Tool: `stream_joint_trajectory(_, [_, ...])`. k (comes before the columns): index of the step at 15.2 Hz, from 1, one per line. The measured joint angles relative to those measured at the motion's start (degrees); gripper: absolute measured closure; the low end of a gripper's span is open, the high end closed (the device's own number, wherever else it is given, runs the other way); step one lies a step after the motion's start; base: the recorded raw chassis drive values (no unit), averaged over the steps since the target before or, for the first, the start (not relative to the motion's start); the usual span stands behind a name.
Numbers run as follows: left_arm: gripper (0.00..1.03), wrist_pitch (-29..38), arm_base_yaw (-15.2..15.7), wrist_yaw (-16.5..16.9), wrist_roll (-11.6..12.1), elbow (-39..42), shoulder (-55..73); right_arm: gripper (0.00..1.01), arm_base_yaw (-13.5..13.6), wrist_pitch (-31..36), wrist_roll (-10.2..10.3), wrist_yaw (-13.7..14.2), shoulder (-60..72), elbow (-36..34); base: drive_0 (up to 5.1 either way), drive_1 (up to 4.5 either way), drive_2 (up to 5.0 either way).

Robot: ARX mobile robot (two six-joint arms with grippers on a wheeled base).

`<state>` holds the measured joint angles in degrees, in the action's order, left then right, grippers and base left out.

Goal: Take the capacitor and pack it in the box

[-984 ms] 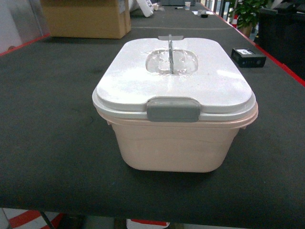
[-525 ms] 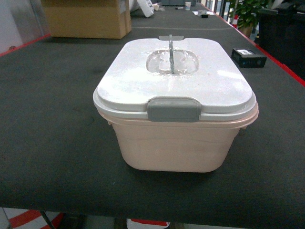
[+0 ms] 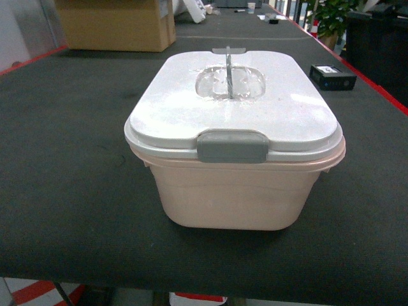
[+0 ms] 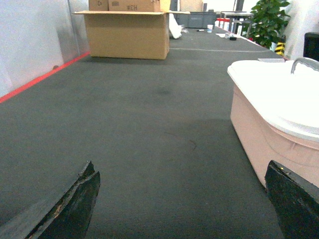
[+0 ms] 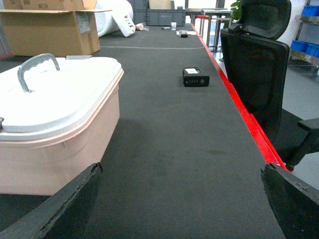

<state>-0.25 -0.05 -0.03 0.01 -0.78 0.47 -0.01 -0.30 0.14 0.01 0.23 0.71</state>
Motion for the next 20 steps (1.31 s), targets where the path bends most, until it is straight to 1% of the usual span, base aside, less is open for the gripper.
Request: stream_joint_trajectory(20, [0.05, 0.0, 0.0, 0.0, 0.0, 0.0, 0.0, 0.03, 0.0, 0.0, 0.0, 0.0, 0.0, 0.0, 0.0, 0.0, 0.0])
